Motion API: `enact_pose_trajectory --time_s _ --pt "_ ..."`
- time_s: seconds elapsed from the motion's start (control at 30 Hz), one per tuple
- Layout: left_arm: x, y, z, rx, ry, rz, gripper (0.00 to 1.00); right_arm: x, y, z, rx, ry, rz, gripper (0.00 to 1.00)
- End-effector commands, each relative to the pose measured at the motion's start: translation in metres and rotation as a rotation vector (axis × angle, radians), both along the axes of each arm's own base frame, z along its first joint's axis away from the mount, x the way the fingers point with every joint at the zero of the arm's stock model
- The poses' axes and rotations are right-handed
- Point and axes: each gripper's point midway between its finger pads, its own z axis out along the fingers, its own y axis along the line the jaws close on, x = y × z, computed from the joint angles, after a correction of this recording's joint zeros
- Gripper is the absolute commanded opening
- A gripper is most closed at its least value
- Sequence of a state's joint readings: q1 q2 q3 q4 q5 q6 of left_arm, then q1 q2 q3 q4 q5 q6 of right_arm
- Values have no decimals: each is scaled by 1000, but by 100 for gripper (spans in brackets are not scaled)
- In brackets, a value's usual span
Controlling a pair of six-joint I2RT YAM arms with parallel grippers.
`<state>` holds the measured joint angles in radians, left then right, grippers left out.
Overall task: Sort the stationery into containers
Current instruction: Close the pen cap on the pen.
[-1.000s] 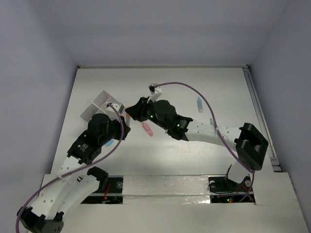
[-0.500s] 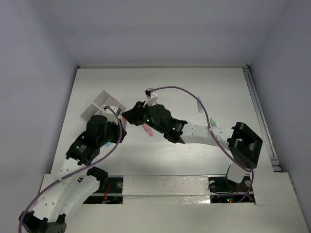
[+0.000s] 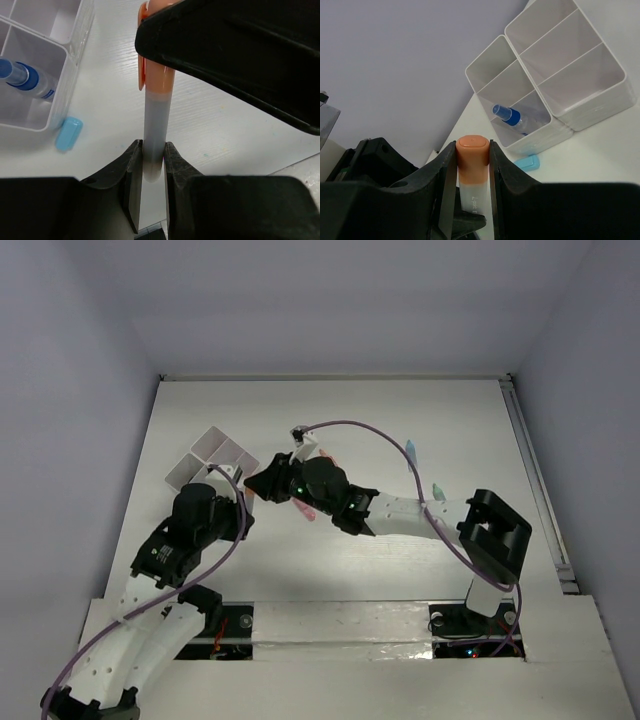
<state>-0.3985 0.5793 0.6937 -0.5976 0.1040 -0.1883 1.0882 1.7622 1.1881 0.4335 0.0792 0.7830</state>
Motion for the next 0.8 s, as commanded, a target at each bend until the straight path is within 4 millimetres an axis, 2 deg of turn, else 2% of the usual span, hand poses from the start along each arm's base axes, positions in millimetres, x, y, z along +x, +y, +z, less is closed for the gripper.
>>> enact_pose_trajectory --time_s 0.0,0.07,0.17,0.27,0.3,0.33,0.4,0.43,0.47,0.5,0.53,0.57,0.63,0.67,0.7,0.77 --pt "71 24 168 -217 -641 253 0 -165 -27 -161 -478 336 495 0" --pt "74 22 166 -237 -627 242 0 -167 -25 -158 -472 326 499 0" --pt "77 17 175 -280 -637 230 0 -164 -23 -150 -453 305 484 0" --pt "74 8 175 -302 -627 180 0 -141 -20 -129 -409 257 404 0" --pt "74 6 173 -303 -618 172 0 -114 -22 -122 -387 234 320 0" --pt "73 5 170 -302 -610 166 0 -96 -20 -101 -321 209 272 0" --pt "71 4 159 -299 -582 160 3 -60 -23 -76 -240 157 156 0" --pt "71 4 156 -299 -577 160 8 -35 -26 -57 -182 116 96 0" --pt "69 3 148 -293 -557 156 13 -22 -24 -36 -142 79 74 0" --pt "68 2 146 -287 -547 146 26 -4 -26 -23 -127 45 23 0" --pt "66 1 144 -284 -541 134 32 16 -30 -10 -123 -7 -17 0" --pt "64 1 143 -278 -530 133 39 32 -22 17 -87 -51 -35 0" --pt "62 5 143 -276 -532 150 47 54 -21 40 -92 -128 -70 0" --pt "57 11 150 -278 -553 176 51 63 -19 52 -90 -173 -97 0" --pt "54 15 155 -281 -571 189 58 81 -16 67 -87 -222 -167 0" --pt "44 23 167 -293 -615 215 67 105 -12 83 -79 -312 -232 0"
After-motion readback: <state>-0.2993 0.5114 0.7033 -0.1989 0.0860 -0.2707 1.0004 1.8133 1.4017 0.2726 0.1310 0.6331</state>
